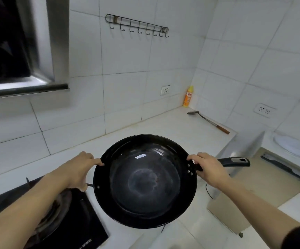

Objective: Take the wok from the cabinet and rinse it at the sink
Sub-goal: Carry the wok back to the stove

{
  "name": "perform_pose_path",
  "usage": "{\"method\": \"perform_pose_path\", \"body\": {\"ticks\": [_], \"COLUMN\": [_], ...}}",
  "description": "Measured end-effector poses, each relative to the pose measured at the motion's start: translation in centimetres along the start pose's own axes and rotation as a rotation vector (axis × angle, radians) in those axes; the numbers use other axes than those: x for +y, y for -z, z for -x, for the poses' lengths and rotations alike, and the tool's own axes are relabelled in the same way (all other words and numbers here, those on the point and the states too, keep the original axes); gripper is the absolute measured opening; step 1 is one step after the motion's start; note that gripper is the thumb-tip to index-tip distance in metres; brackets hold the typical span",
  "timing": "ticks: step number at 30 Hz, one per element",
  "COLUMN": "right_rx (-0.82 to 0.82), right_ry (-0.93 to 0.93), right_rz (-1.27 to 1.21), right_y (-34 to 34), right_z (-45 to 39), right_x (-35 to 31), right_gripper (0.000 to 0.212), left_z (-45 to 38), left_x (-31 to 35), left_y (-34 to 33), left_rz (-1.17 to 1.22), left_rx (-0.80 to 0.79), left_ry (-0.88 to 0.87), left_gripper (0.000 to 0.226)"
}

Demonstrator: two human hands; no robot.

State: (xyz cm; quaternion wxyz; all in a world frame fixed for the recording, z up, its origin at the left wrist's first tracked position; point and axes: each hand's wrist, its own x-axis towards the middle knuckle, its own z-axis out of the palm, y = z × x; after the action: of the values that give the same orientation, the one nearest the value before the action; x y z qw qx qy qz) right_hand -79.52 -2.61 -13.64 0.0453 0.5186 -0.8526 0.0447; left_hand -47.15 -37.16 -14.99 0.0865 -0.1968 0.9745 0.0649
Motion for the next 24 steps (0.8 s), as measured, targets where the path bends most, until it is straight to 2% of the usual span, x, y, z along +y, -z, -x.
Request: {"method": "perform_pose_path", "body": {"ticks": [14,24], "right_rx": [-0.106,-0.162], "right_ry": [0.349,0.513], "right_rz": [-0.247,-0.315], "right_y": [-10.1,-13.2], "right_z": [-20.8,-27.8], "right_x": [7.7,6.1], "right_gripper": [0.063,0.064], "left_z": [-6.6,-5.6], "left_x": [1.1,1.2], "left_y": [-0.8,-3.1], "left_rz": [-0.088,0.083], "left_rx": [-0.027,-0.046], "left_ry": [0.384,0.54], "left_gripper": [0.092,0.09]}}
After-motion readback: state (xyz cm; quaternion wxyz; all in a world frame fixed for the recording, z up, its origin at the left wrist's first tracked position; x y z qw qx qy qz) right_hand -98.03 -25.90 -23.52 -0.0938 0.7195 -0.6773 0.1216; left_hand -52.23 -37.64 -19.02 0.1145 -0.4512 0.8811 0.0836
